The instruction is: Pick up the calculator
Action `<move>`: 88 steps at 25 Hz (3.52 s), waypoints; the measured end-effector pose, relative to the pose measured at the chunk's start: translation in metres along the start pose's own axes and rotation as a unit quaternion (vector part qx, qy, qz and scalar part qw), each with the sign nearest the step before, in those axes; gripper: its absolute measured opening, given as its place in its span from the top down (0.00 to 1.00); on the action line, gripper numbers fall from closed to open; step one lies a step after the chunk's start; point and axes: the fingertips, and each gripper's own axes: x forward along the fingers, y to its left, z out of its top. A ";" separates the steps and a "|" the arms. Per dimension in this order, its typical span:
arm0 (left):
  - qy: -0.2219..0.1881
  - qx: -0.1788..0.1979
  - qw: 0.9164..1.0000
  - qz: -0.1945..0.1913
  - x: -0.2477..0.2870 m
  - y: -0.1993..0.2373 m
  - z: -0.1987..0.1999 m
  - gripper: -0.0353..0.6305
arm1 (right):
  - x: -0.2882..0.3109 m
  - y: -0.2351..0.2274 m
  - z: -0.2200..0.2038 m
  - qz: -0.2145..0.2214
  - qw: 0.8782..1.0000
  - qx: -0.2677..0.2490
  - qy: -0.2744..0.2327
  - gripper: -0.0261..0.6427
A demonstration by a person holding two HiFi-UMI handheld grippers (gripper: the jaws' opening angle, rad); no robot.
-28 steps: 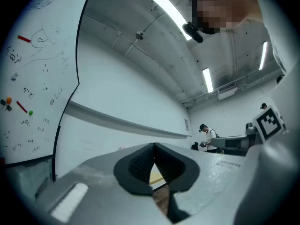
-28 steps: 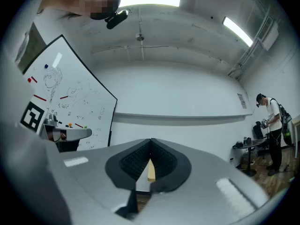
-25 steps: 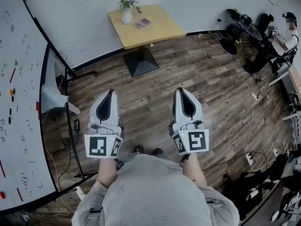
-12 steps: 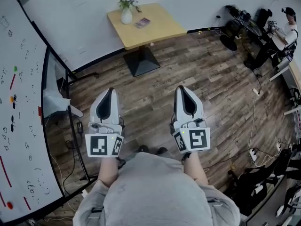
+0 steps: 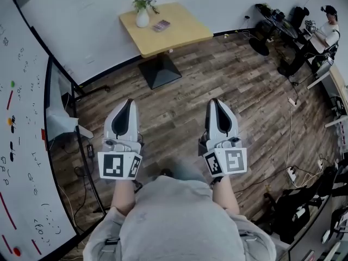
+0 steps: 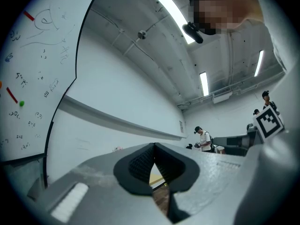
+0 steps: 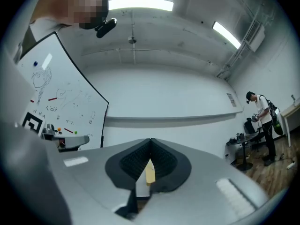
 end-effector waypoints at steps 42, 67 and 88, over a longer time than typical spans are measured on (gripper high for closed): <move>0.011 0.015 0.998 0.066 0.291 0.074 -0.064 0.94 | 0.282 -0.156 -0.061 0.054 0.999 -0.001 0.001 0.96; 0.020 -0.009 0.999 0.043 0.443 0.183 -0.108 0.94 | 0.459 -0.177 -0.106 0.036 0.999 -0.012 0.009 0.96; 0.024 -0.027 0.999 0.032 0.506 0.287 -0.136 0.94 | 0.574 -0.149 -0.146 0.027 0.999 -0.011 0.020 0.96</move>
